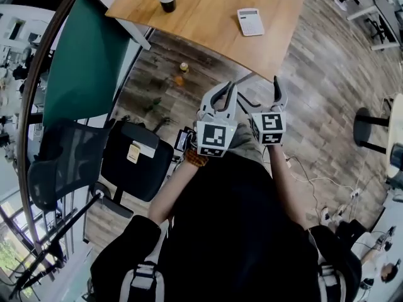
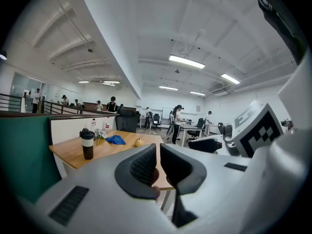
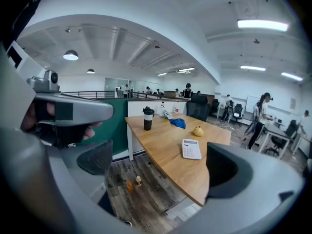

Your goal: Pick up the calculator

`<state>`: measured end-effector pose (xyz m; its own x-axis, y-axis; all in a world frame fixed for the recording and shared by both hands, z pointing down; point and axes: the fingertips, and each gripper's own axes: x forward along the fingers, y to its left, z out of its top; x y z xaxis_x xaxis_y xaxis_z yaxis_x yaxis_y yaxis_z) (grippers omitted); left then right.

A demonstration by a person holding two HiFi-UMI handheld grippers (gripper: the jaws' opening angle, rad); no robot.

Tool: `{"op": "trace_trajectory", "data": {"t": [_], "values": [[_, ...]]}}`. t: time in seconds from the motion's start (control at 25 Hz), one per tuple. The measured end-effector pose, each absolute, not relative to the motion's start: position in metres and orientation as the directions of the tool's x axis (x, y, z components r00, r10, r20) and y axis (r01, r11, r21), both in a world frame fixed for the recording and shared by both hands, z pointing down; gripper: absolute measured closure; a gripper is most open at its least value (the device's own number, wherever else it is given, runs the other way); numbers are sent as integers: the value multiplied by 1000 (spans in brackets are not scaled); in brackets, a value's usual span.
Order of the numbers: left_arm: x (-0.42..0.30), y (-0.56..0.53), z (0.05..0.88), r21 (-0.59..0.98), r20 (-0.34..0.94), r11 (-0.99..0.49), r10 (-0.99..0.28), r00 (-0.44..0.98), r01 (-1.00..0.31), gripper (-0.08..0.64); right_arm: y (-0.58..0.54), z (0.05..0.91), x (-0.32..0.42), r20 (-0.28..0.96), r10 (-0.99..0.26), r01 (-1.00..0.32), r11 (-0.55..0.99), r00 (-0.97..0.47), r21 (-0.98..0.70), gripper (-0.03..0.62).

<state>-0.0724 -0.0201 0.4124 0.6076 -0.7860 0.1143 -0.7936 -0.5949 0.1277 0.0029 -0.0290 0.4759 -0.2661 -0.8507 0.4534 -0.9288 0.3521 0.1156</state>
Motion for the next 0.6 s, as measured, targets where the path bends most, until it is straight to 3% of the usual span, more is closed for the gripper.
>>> {"op": "trace_trajectory", "data": {"t": [0.6], "values": [[-53, -97, 420, 84, 174, -541, -819, 547, -837, 518, -107, 497, 60, 460, -850, -950, 308, -256, 42, -9]]}}
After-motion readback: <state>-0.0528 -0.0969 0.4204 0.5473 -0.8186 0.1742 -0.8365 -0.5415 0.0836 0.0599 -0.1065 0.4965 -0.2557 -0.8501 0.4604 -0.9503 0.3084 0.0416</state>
